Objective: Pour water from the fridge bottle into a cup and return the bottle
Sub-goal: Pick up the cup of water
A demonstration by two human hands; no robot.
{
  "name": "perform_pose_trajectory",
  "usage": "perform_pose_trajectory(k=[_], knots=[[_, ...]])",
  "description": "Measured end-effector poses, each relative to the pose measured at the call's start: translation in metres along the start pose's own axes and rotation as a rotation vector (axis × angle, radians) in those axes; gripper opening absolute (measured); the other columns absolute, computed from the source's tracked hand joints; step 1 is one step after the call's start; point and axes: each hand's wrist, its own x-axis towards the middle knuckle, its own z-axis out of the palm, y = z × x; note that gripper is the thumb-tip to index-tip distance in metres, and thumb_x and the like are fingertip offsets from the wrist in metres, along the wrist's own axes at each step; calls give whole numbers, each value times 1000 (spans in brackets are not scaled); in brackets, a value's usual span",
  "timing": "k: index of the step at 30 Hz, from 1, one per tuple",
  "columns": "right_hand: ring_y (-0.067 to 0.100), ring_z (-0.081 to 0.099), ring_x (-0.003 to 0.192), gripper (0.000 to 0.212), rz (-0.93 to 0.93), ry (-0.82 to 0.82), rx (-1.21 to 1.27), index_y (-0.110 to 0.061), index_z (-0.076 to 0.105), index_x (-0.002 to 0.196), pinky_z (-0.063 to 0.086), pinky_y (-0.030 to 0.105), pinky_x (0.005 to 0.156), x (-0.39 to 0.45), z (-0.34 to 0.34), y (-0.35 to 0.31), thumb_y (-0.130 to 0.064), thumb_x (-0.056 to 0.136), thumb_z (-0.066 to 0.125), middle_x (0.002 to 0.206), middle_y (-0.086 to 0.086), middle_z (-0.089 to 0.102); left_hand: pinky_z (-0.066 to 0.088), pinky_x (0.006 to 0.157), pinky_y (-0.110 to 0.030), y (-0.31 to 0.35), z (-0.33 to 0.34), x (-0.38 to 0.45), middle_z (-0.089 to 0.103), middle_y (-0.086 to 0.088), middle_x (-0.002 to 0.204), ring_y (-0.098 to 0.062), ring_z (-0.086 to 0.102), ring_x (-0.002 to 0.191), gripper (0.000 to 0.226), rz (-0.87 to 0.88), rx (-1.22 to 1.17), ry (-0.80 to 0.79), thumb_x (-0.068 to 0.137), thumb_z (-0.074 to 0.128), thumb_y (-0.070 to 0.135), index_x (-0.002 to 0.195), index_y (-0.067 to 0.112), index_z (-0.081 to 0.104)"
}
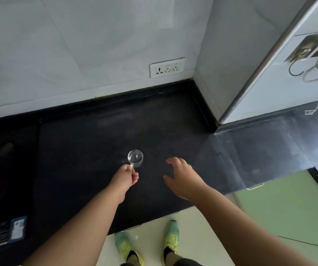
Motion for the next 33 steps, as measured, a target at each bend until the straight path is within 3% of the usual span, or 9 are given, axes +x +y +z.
perform_pose_trajectory(k=[11, 15, 18, 24, 29, 33], knots=[[25, 47, 141, 73, -46, 82, 61, -26, 31, 157, 46, 36, 109, -3, -25, 1, -31, 94, 69, 163, 2, 34, 60, 96, -39, 17, 6, -66, 73, -10, 99, -19, 71, 92, 32, 256, 203, -192, 111, 42, 27, 90, 12, 61], [21, 54, 134, 86, -91, 123, 130, -27, 31, 157, 49, 30, 104, -10, -47, 2, -35, 86, 79, 161, 0, 36, 61, 94, -40, 27, 6, -98, 75, -5, 90, -18, 71, 87, 33, 331, 263, -294, 111, 43, 27, 89, 12, 62], [20, 59, 127, 95, -110, 123, 204, -28, 33, 156, 55, 36, 101, -17, -59, 3, -36, 78, 88, 158, -1, 38, 59, 92, -42, 34, 12, -111, 75, -1, 82, -17, 69, 81, 34, 377, 298, -338, 111, 44, 26, 89, 7, 61], [17, 58, 127, 87, -114, 174, 317, -30, 42, 149, 53, 37, 105, -35, -70, 11, -20, 76, 87, 144, -3, 51, 57, 89, -40, 52, 28, -135, 73, -1, 80, -17, 67, 81, 34, 452, 387, -415, 112, 41, 24, 96, 1, 60], [15, 59, 124, 75, -54, 268, 328, -34, 47, 145, 52, 31, 101, -56, -74, 25, -22, 81, 83, 139, -7, 56, 56, 81, -32, 70, 46, -148, 71, -1, 79, -16, 65, 79, 35, 498, 496, -527, 112, 40, 23, 96, -1, 60], [12, 62, 117, 69, 63, 394, 366, -34, 50, 142, 52, 26, 95, -81, -77, 40, -26, 82, 82, 133, -10, 61, 56, 82, -34, 82, 67, -162, 69, 0, 78, -13, 63, 76, 34, 541, 608, -633, 112, 40, 23, 96, 0, 60]])
